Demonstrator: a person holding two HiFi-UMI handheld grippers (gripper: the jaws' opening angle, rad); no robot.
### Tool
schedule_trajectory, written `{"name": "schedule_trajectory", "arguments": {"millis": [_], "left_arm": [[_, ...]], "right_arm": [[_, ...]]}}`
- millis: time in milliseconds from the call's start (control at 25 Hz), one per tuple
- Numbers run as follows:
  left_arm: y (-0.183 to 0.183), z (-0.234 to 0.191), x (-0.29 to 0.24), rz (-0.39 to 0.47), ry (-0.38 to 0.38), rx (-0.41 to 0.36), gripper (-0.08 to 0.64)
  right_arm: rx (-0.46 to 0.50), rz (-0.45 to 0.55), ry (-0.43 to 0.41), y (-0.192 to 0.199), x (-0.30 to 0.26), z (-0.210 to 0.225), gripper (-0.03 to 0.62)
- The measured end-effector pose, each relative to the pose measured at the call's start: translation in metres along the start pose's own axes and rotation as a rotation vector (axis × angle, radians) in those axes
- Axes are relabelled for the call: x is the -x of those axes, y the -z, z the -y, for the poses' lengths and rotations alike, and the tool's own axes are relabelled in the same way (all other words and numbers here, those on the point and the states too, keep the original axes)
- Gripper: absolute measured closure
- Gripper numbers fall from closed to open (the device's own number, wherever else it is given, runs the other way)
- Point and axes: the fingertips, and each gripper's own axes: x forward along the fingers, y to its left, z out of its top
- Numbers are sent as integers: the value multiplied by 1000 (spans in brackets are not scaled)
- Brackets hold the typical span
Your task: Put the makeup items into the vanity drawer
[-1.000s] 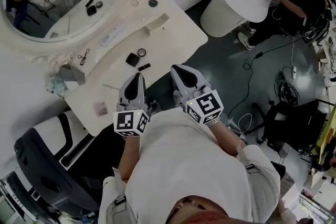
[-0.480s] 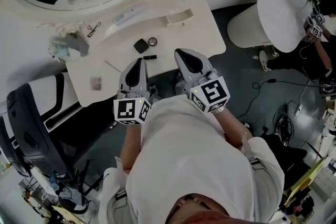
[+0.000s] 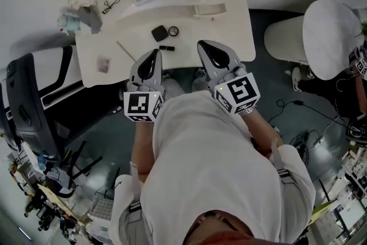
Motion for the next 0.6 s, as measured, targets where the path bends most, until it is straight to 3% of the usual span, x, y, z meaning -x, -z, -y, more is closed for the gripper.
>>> {"name": "schedule_trajectory", "arguments": {"millis": [160,360,600], "left_arm": [[14,-5,-5,-57,11,-31,552],[36,-30,-24,-146,51,-125,528],[70,-50,-60,-266,215,-257,514]], "right_arm": [[-10,-16,-16,3,-6,2,584],[-20,-57,20,13,-23,5,584],[-33,-106,109,24,-30,6,584]]}}
